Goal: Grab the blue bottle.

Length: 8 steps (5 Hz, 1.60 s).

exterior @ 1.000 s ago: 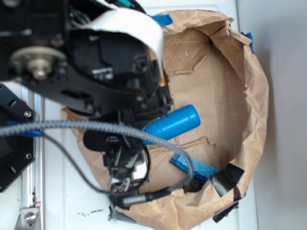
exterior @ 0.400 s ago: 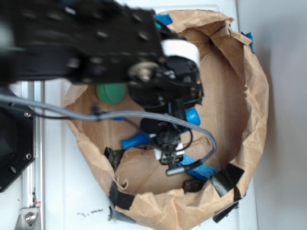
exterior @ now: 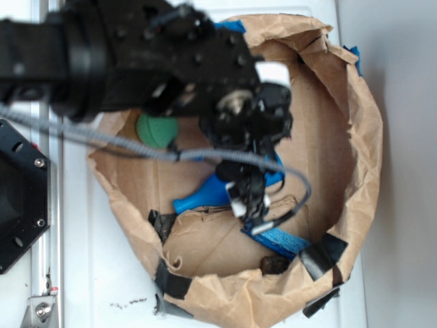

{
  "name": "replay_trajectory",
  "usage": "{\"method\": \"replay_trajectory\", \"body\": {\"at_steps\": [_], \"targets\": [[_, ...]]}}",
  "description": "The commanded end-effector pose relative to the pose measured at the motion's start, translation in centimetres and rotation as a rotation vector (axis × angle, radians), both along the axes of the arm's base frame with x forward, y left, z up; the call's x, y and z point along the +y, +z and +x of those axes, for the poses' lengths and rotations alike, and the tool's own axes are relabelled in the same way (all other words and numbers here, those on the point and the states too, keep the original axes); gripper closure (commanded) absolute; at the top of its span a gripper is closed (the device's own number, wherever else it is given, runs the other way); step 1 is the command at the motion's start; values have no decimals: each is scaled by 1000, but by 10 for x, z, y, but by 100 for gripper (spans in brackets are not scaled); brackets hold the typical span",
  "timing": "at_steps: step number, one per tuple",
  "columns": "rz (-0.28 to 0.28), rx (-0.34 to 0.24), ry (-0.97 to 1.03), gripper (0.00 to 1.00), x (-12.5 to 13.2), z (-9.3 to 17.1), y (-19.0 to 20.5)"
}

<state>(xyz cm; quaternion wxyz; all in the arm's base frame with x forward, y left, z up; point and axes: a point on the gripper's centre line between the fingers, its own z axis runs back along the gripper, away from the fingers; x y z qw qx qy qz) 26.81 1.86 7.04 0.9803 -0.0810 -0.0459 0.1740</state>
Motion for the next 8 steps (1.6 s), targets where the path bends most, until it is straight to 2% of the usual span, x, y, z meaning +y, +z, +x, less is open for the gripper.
{"method": "replay_trajectory", "body": {"at_steps": [1, 4, 5, 6, 7, 8], "targets": [[5, -67, 56, 0, 14, 3, 21], [18, -96, 29, 0, 6, 8, 23], [7, -100, 38, 0, 3, 19, 19], [-38, -84, 28, 0, -9, 26, 13], [-2, -92, 29, 0, -15, 29, 8], [-1, -91, 36, 0, -13, 28, 6]]}}
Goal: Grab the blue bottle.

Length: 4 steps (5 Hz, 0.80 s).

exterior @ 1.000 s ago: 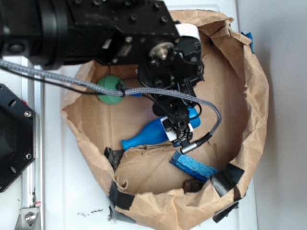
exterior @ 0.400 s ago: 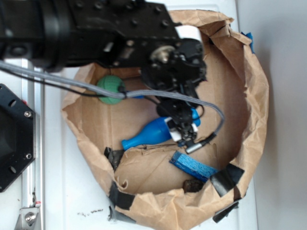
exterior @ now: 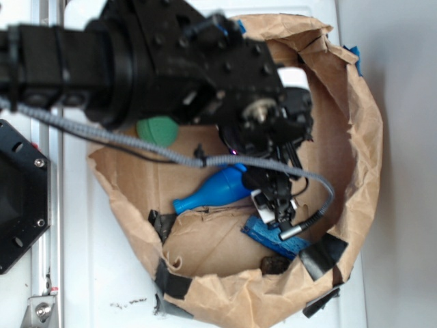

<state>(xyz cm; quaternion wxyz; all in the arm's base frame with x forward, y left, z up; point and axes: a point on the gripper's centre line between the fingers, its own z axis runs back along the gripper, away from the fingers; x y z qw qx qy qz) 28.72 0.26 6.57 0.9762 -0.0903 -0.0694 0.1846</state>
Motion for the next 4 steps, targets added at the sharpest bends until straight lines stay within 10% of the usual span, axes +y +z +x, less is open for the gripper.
{"method": "replay_trajectory", "body": {"at_steps": [1, 4], "targets": [[30, -59, 18, 0, 4, 10, 11], [47, -45, 42, 0, 16, 18, 3]]}}
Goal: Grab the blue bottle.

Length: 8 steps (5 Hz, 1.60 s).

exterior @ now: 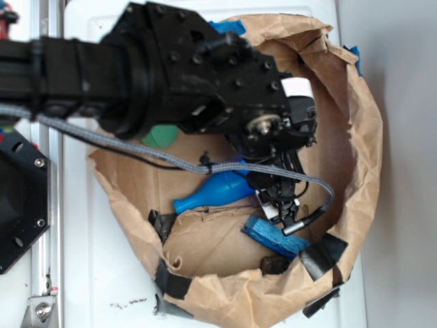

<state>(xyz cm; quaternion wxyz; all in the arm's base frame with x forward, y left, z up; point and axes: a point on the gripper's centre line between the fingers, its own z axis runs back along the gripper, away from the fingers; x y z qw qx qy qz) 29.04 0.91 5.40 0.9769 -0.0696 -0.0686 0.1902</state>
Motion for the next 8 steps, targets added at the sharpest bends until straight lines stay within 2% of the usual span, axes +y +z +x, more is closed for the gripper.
{"method": "replay_trajectory", "body": {"at_steps": [1, 6, 8], "targets": [[1, -49, 17, 0, 9, 14, 12], [8, 20, 42, 0, 13, 20, -12], [14, 26, 33, 0, 11, 18, -18]]}}
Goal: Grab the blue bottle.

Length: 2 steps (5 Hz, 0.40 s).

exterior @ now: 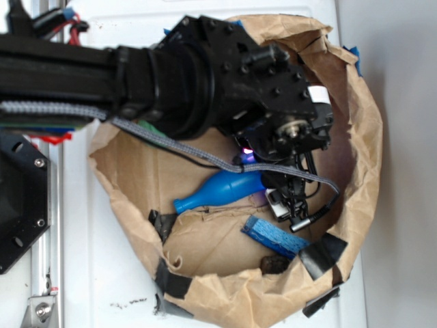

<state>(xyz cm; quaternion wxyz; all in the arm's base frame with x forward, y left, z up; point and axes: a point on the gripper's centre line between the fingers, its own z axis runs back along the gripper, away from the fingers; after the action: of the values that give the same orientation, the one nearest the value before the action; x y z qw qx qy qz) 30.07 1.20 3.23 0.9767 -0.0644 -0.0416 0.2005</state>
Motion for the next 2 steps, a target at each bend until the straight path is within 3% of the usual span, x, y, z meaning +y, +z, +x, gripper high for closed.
{"method": "replay_trajectory", "body": {"at_steps": [1, 2], "targets": [[47, -31, -11, 0, 4, 7, 0], [35, -28, -8, 0, 6, 7, 1]]}}
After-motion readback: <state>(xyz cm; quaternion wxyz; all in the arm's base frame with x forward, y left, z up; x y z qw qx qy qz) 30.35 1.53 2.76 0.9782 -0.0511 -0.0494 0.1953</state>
